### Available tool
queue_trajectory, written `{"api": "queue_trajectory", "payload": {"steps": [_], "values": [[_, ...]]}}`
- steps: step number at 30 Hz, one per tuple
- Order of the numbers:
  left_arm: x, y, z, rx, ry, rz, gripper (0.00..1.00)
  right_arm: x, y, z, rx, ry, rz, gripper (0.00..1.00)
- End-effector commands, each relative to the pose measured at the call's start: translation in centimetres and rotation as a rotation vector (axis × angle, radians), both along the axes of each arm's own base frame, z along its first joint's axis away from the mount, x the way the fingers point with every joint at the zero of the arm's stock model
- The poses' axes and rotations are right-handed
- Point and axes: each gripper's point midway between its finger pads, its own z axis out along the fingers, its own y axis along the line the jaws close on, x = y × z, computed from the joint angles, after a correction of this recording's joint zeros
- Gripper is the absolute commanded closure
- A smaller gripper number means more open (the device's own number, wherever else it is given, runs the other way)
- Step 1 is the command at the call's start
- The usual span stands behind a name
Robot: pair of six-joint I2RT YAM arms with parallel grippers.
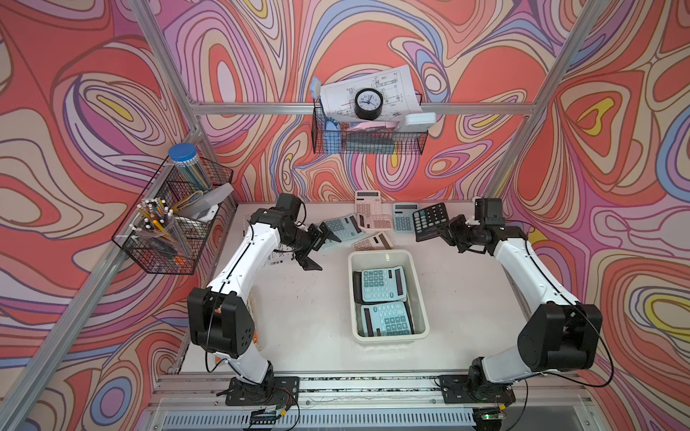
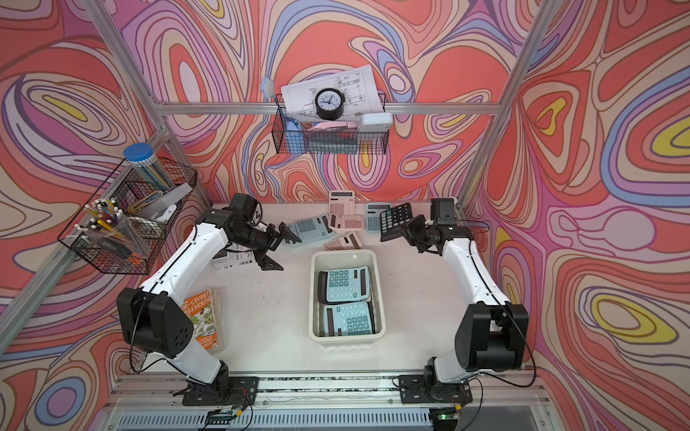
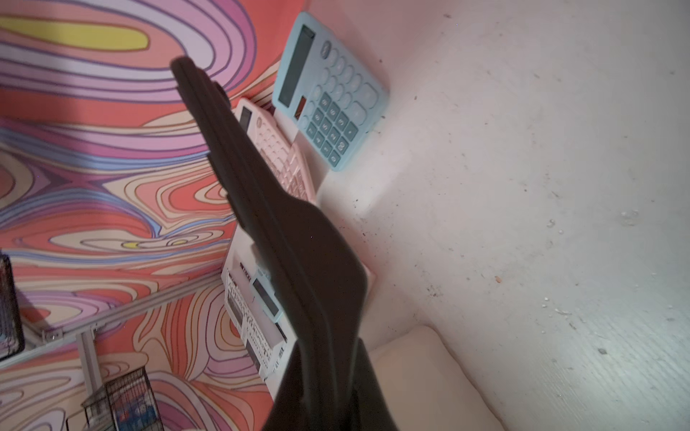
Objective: Put the calculator in the storage box
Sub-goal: Place the calculator in the storage box.
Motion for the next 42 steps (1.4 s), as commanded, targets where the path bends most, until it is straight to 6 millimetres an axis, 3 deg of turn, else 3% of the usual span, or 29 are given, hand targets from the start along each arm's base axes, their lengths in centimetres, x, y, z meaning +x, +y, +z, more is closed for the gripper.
{"api": "queue_trajectory", "payload": {"steps": [1,6,13,22,28,31,34,42], "values": [[0.9,-0.9,1.8,-0.047,-0.104,-0.052,0.01,-1.1,2.8,2.2,0.045,-0.058,0.227,1.0],[0.9,-2.2,2.6,-0.12,-0.186,-0.096,0.02,-1.7,5.9,3.1,0.217,-0.052,0.396,1.0],[-0.6,-2.7,2.5,-0.175,-0.272,-0.145,0.01,-4.4,10.0,2.9,0.418,0.039,0.564,1.0],[-4.1,-4.0,1.6,-0.258,-0.294,-0.244,0.02,-8.7,17.4,3.3,0.456,0.164,0.844,1.0],[-5.7,-4.3,1.2,-0.296,-0.26,-0.274,0.21,-10.7,19.5,1.4,0.481,0.277,0.92,1.0],[-6.1,-4.3,1.0,-0.307,-0.249,-0.28,0.36,-11.4,20.2,1.2,0.493,0.297,0.937,1.0],[-6.5,-4.0,0.5,-0.285,-0.238,-0.296,0.4,-12.2,20.8,1.1,0.502,0.314,0.955,1.0],[-6.4,-4.4,0.6,-0.32,-0.237,-0.31,0.7,-13.6,21.5,1.2,0.515,0.332,0.983,1.0]]}}
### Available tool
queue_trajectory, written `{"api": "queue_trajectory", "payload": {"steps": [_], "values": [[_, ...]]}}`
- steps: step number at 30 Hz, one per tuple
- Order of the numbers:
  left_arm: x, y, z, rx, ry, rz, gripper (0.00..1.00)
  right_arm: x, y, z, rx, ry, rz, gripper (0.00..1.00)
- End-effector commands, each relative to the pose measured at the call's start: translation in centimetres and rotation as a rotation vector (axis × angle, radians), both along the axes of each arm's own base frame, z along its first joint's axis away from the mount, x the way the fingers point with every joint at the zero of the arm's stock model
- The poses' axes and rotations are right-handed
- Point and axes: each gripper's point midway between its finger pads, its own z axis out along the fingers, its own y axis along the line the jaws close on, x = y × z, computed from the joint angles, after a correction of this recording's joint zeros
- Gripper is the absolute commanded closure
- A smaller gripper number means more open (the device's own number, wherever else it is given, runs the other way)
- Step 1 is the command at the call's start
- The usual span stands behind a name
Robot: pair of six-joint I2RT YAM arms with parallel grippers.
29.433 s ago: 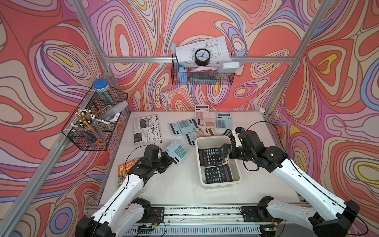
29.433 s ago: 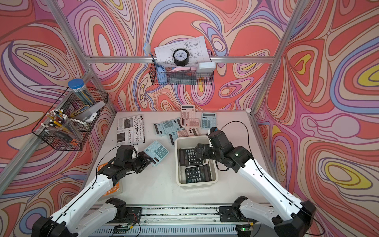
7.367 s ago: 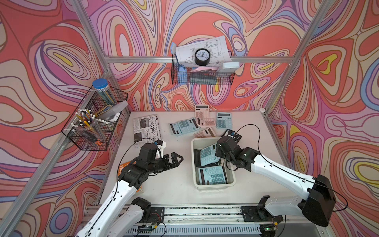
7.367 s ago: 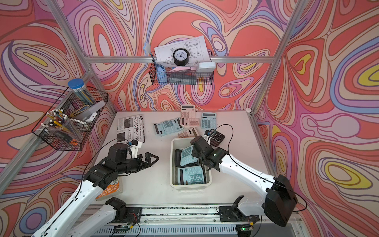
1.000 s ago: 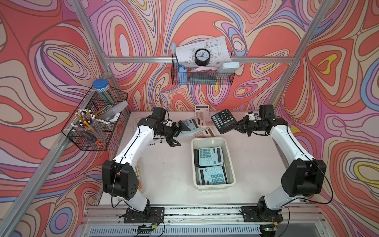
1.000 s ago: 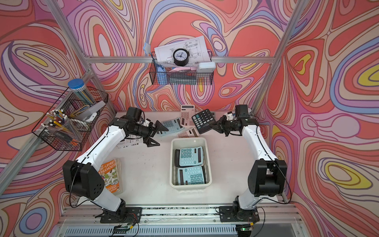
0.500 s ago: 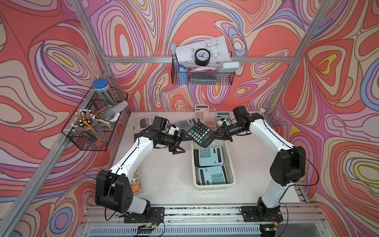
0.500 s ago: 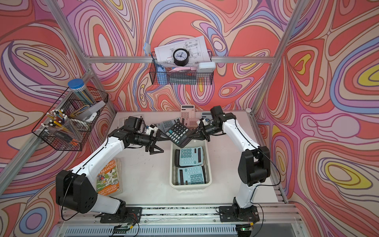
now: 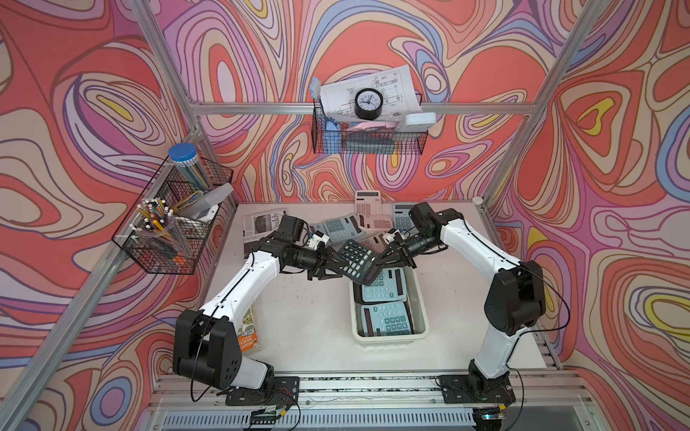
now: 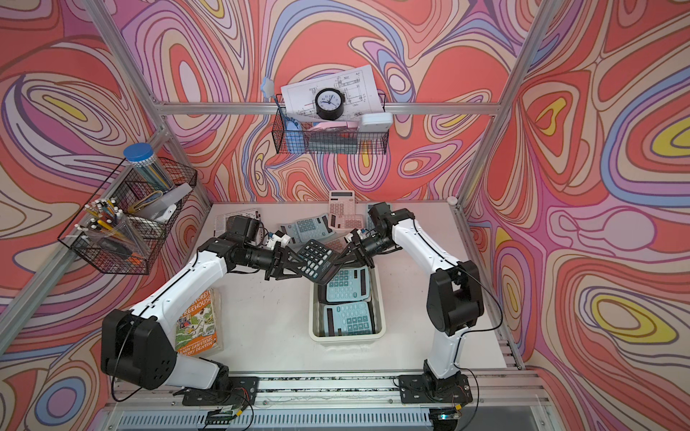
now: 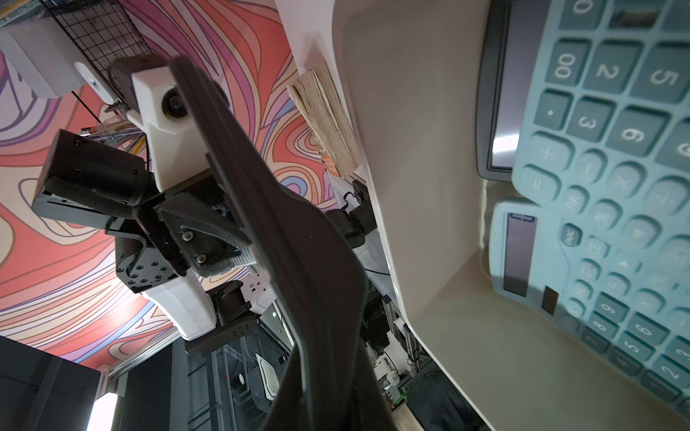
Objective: Put the calculator in the storage box
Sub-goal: Place the calculator in the storage box.
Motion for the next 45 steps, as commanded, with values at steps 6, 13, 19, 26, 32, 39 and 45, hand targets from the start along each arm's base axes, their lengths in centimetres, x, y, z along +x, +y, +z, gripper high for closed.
{"api": "queue_trajectory", "payload": {"steps": [6,13,19,26,32,39,45], "values": [[0.1,-0.9,1.9,-0.098,-0.029,-0.021,1.0,-1.0,0.2,1.1,0.031,-0.02,0.022,1.0],[1.6,-1.0,3.2,-0.166,-0.055,0.076,1.0,1.6,0.4,2.0,-0.026,-0.117,-0.048,0.55],[3.2,-0.8,4.6,-0.219,-0.079,0.189,1.0,4.2,0.6,4.3,-0.014,-0.235,-0.189,0.47],[4.1,-0.3,5.7,-0.25,-0.103,0.276,1.0,5.1,0.5,4.8,-0.009,-0.267,-0.248,0.64],[3.7,-0.3,5.7,-0.253,-0.099,0.274,1.0,5.8,1.0,4.7,0.009,-0.262,-0.257,0.67],[3.4,-0.4,5.9,-0.257,-0.098,0.271,1.0,6.1,1.9,4.3,0.011,-0.258,-0.245,0.83],[3.1,-0.5,5.8,-0.247,-0.094,0.271,1.0,6.1,2.1,3.8,-0.016,-0.262,-0.247,0.87]]}}
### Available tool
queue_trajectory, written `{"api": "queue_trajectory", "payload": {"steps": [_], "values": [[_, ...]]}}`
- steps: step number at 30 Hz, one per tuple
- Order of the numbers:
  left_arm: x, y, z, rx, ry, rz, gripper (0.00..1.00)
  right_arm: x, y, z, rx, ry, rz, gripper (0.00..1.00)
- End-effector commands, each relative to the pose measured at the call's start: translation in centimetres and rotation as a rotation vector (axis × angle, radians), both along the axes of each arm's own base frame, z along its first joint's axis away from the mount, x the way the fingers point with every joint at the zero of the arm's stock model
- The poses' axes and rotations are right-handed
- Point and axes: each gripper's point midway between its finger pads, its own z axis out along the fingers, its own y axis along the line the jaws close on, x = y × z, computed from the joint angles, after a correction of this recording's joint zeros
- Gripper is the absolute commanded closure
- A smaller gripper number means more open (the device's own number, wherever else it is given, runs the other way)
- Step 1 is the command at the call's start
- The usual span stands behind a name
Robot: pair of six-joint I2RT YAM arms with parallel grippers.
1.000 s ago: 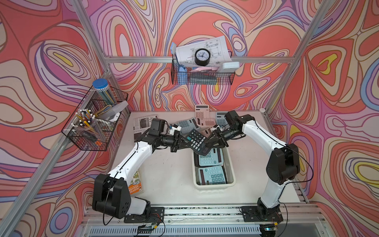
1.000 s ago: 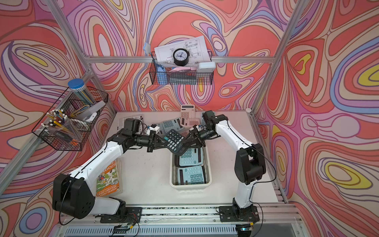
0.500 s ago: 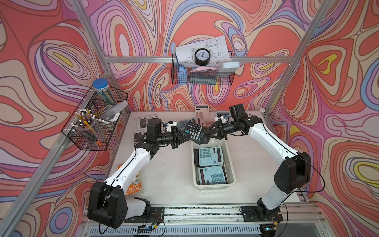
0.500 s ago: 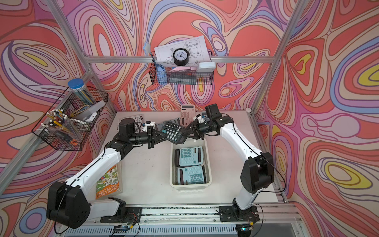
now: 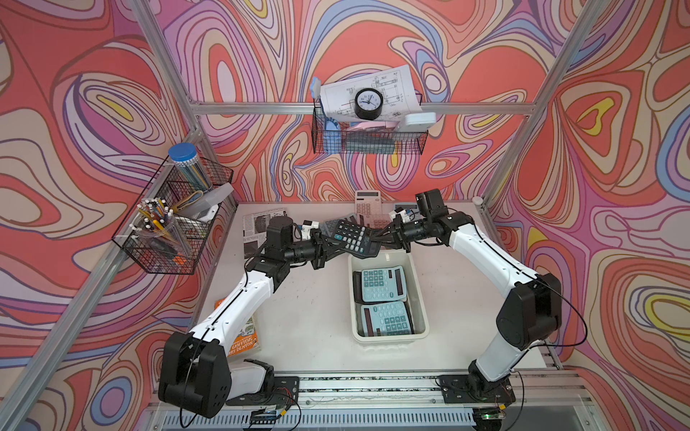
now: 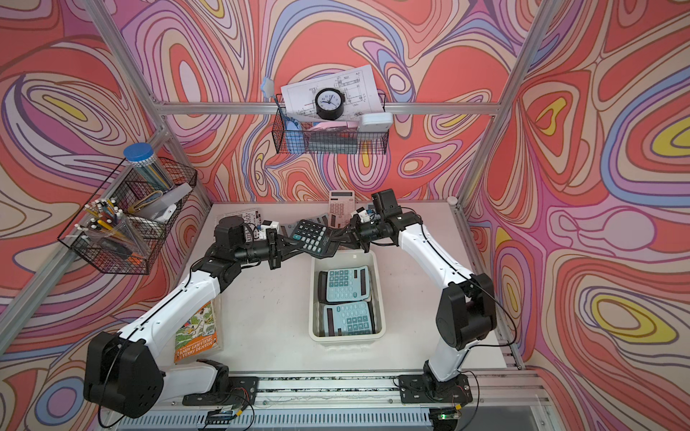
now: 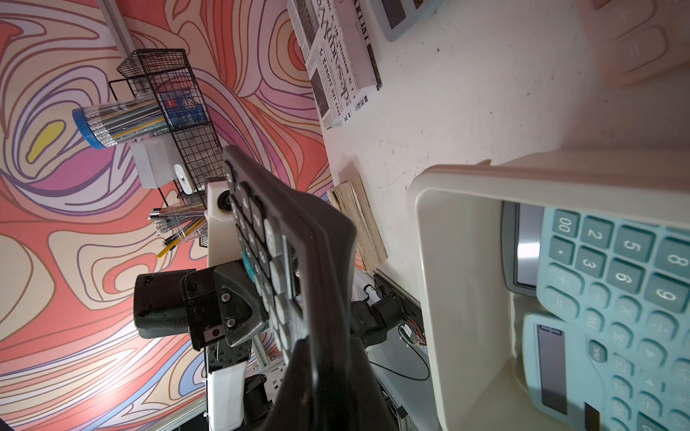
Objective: Put the calculator in the storage box
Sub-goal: Place the calculator in the storage box.
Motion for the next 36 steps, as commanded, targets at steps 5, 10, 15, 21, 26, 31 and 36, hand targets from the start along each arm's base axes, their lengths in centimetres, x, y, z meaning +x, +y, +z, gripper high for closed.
{"api": "queue_trajectory", "payload": {"steps": [5,10,15,21,26,31,36], "values": [[-1.6,-0.4,0.6,0.008,-0.024,-0.044,0.74,-0.5,0.7,0.1,-0.047,-0.038,0.027,1.0],[-2.6,0.2,0.6,0.138,-0.028,-0.068,0.07,-2.6,-0.5,-0.5,-0.128,-0.031,0.069,1.0],[-3.1,1.0,0.3,0.235,-0.028,-0.077,0.02,-5.8,-2.3,-1.7,-0.218,-0.015,0.128,1.0],[-3.2,2.0,-0.5,0.327,-0.014,-0.049,0.02,-9.5,-4.6,-2.6,-0.303,-0.003,0.154,1.0],[-3.0,2.3,-1.2,0.362,-0.008,-0.049,0.02,-12.6,-7.4,-4.5,-0.45,0.021,0.204,1.0],[-3.0,2.4,-1.8,0.378,-0.001,-0.054,0.01,-14.0,-9.3,-5.8,-0.549,0.02,0.224,1.0],[-3.4,2.6,-2.4,0.396,0.009,-0.057,0.02,-14.2,-10.5,-7.2,-0.623,0.011,0.216,1.0]]}}
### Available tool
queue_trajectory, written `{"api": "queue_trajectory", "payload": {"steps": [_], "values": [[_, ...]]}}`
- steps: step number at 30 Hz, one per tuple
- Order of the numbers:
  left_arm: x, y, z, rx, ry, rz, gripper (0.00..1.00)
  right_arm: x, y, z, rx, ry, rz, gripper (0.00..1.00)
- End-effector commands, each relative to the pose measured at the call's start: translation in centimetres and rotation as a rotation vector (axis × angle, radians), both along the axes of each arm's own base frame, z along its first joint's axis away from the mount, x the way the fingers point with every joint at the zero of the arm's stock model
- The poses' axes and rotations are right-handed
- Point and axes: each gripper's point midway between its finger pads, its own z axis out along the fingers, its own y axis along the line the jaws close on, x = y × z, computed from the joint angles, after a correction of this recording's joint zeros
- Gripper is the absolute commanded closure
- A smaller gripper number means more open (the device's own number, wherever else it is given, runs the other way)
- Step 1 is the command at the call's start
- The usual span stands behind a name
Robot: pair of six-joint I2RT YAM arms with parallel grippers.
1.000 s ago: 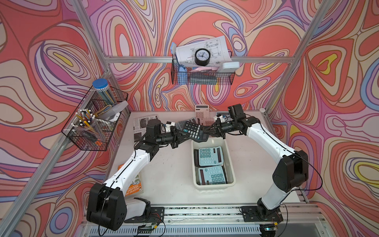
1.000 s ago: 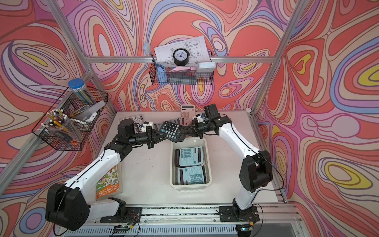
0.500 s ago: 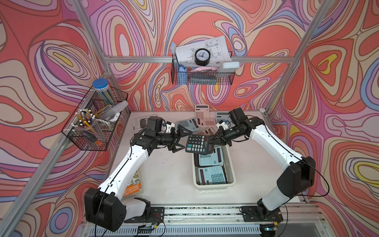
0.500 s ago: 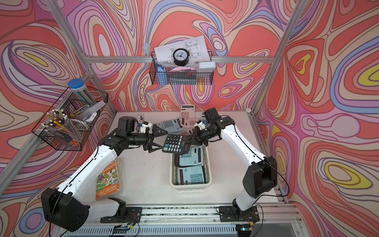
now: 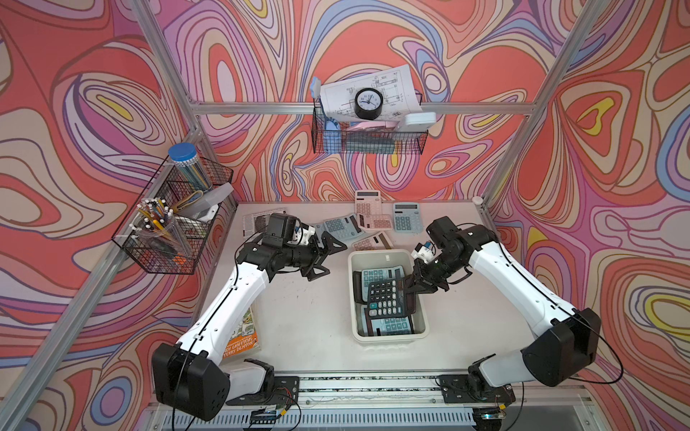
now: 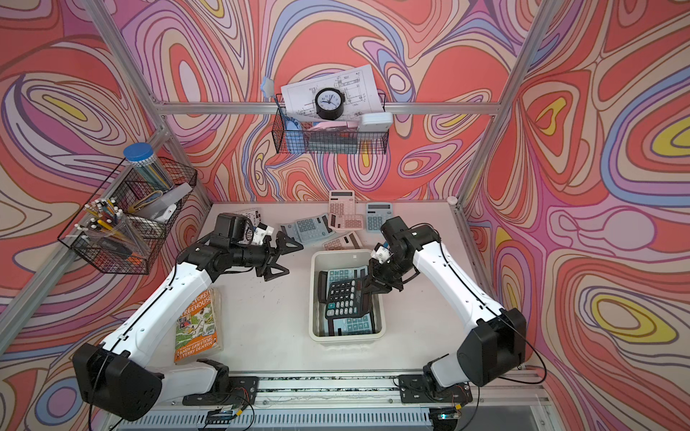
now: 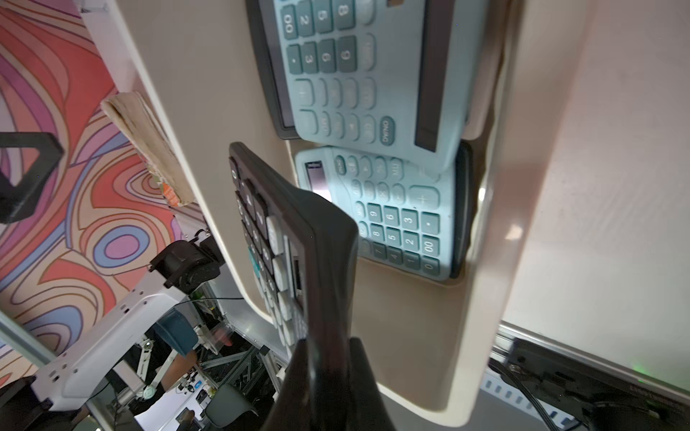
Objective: Put the calculator in the storage box
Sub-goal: Place the calculator in the storage box.
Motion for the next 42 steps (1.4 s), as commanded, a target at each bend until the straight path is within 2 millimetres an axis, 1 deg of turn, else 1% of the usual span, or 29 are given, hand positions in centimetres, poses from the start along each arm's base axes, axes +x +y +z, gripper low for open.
{"api": "queue_trajectory", "payload": {"steps": [1,6,12,26,33,35,39,41,42], "values": [[-0.3,0.5,-0.3,0.035,-0.001,-0.003,0.02,-0.4,-1.2,-0.6,-0.07,-0.045,0.03,1.0],[-0.6,0.6,-0.7,0.048,0.008,-0.005,0.02,-0.5,-1.9,-1.6,-0.132,-0.062,0.057,1.0],[-1.1,0.9,-1.7,0.07,0.024,-0.006,0.02,-1.1,-1.7,-2.9,-0.177,-0.053,0.116,1.0],[-0.9,0.8,-2.2,0.071,0.035,-0.013,0.01,-2.2,-0.2,-4.6,-0.213,-0.03,0.162,1.0],[-1.1,0.9,-2.5,0.072,0.04,-0.014,0.01,-2.7,0.1,-5.5,-0.247,-0.007,0.158,1.0],[-1.2,0.9,-2.6,0.078,0.041,-0.015,0.02,-2.7,-0.1,-5.4,-0.261,-0.008,0.156,0.97],[-1.3,1.1,-2.9,0.099,0.047,-0.019,0.01,-2.2,-0.2,-4.7,-0.277,-0.023,0.164,0.79],[-1.3,1.2,-3.0,0.104,0.05,-0.022,0.01,-1.9,-0.2,-4.4,-0.285,-0.028,0.166,0.72],[-1.3,1.2,-3.0,0.106,0.049,-0.024,0.01,-1.7,-0.1,-4.1,-0.284,-0.035,0.167,0.71]]}}
